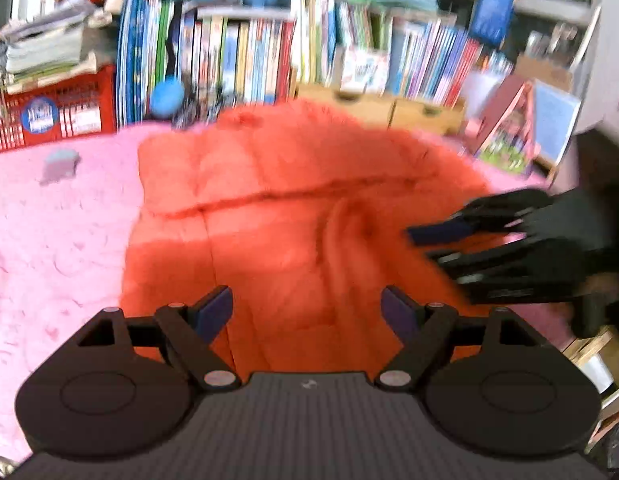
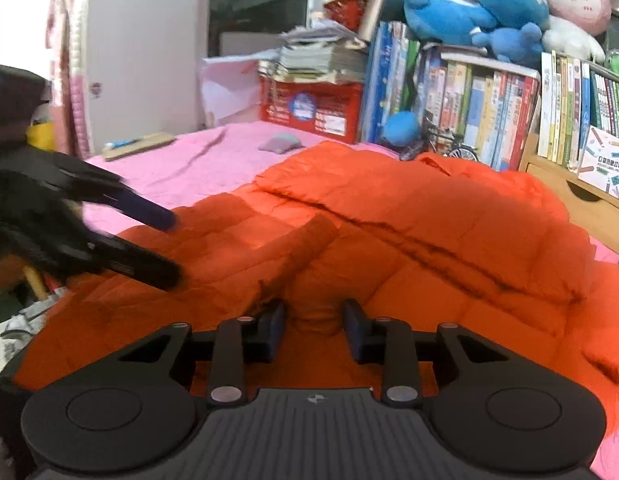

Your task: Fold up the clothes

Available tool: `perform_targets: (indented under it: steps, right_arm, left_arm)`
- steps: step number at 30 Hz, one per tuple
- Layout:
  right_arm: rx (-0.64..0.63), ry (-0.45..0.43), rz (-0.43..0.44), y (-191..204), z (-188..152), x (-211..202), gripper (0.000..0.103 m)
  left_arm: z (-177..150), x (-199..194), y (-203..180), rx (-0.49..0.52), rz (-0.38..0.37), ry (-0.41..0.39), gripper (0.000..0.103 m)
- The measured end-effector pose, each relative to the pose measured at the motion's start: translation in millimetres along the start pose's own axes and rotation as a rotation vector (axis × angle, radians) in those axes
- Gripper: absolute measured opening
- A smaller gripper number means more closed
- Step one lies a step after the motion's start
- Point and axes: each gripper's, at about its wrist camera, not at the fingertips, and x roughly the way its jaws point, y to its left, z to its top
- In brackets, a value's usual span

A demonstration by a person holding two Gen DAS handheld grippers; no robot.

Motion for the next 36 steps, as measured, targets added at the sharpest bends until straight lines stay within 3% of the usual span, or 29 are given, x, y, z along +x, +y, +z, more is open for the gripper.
perform_targets:
  steps: [2, 5, 7, 11, 13, 16, 18, 21, 25, 28, 29, 30, 32, 33, 36]
  right_arm:
    - [0.011, 0.016, -0.002, -3.8, 7.0, 11.7, 0.034]
    - [0.101, 0.033, 0.039, -15.8, 18.4, 24.0, 0.034]
    - [0.174, 0.037, 0.064, -28.5, 24.1, 30.1, 0.035]
    - [0.213, 0.044, 0.069, -40.4, 27.3, 32.9, 0.04]
    - [0.157, 0.013, 0.047, -39.7, 28.0, 21.4, 0.047]
    - [0.023, -0.04, 0.007, -40.1, 31.3, -1.3, 0.067]
    - [-0.083, -0.018, 0.003, -38.9, 36.3, -1.4, 0.084]
    - [-0.222, 0.047, 0.025, -36.3, 44.5, 9.1, 0.087]
    - [-0.208, 0.169, 0.125, -34.5, 49.7, 48.4, 0.099]
    - [-0.043, 0.217, 0.164, -42.4, 47.3, 72.0, 0.103]
    - [0.009, 0.226, 0.17, -44.2, 46.0, 76.0, 0.095]
    - [0.034, 0.22, 0.172, -43.7, 44.5, 74.7, 0.071]
    - [0.043, 0.186, 0.154, -38.2, 43.1, 62.4, 0.046]
    - [0.038, 0.171, 0.132, -35.3, 43.4, 55.1, 0.037]
    - [0.043, 0.101, 0.059, -33.4, 47.7, 29.8, 0.024]
  left_arm:
    - [-1.0, -9.7, -11.6, 0.052, -0.058, -0.018, 0.087]
    - [-10.4, -7.9, -34.1, 0.136, -0.128, -0.001, 0.087]
    - [-20.3, 6.0, -47.0, 0.168, -0.14, 0.041, 0.087]
    - [-30.9, 28.4, -46.8, 0.139, -0.119, 0.098, 0.088]
    - [-31.6, 32.5, -37.5, 0.108, -0.104, 0.103, 0.09]
    - [-32.6, 34.1, -25.4, 0.076, -0.068, 0.102, 0.093]
    - [-34.3, 33.2, -20.0, 0.063, -0.044, 0.102, 0.093]
    - [-35.9, 31.2, -11.0, 0.032, -0.039, 0.105, 0.093]
    - [-33.9, 30.0, -8.5, 0.019, -0.034, 0.098, 0.093]
    - [-32.4, 29.1, -6.7, 0.01, -0.03, 0.092, 0.093]
    - [-31.9, 28.9, -6.1, 0.007, -0.029, 0.09, 0.093]
    - [-31.4, 28.6, -5.5, 0.004, -0.027, 0.088, 0.093]
    - [-30.4, 28.0, -4.2, -0.003, -0.025, 0.085, 0.093]
    - [-28.9, 26.9, -3.3, -0.008, -0.023, 0.078, 0.093]
    - [-19.5, 18.7, -1.6, -0.006, 0.003, 0.033, 0.092]
